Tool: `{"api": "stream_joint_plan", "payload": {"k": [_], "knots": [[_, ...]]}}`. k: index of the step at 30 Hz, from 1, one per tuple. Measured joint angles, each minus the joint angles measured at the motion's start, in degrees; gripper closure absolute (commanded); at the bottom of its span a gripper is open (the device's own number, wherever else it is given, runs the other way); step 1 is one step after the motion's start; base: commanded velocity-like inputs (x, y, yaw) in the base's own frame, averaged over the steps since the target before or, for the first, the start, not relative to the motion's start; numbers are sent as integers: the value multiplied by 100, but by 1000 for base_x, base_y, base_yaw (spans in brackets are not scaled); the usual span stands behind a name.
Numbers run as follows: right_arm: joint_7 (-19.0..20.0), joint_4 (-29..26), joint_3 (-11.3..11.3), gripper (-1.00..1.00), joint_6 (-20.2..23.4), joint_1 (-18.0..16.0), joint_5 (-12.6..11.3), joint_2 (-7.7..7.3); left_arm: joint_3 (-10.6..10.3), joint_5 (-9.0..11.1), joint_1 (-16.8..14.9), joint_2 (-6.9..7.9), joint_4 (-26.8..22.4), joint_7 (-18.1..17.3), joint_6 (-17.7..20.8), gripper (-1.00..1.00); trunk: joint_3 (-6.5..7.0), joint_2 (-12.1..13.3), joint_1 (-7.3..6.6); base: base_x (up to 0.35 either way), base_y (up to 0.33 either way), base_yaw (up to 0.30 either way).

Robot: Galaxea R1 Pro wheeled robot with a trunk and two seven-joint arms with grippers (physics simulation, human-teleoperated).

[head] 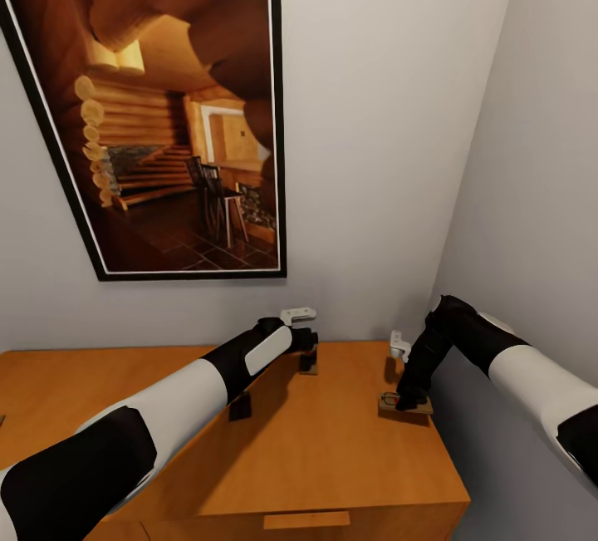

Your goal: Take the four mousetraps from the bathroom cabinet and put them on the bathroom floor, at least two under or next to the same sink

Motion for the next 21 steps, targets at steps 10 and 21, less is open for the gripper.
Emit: {"api": "stream_joint_plan", "payload": {"k": [10,21], "knots": [[-3,19,3,100,0,0,0,0,-2,2,3,0,0,-40,5,-100,-36,-82,45,0,0,0],[-9,26,3,100,0,0,0,0,-1,-3,25,0,0,-407,16,-100,-36,-82,45,0,0,0]]}}
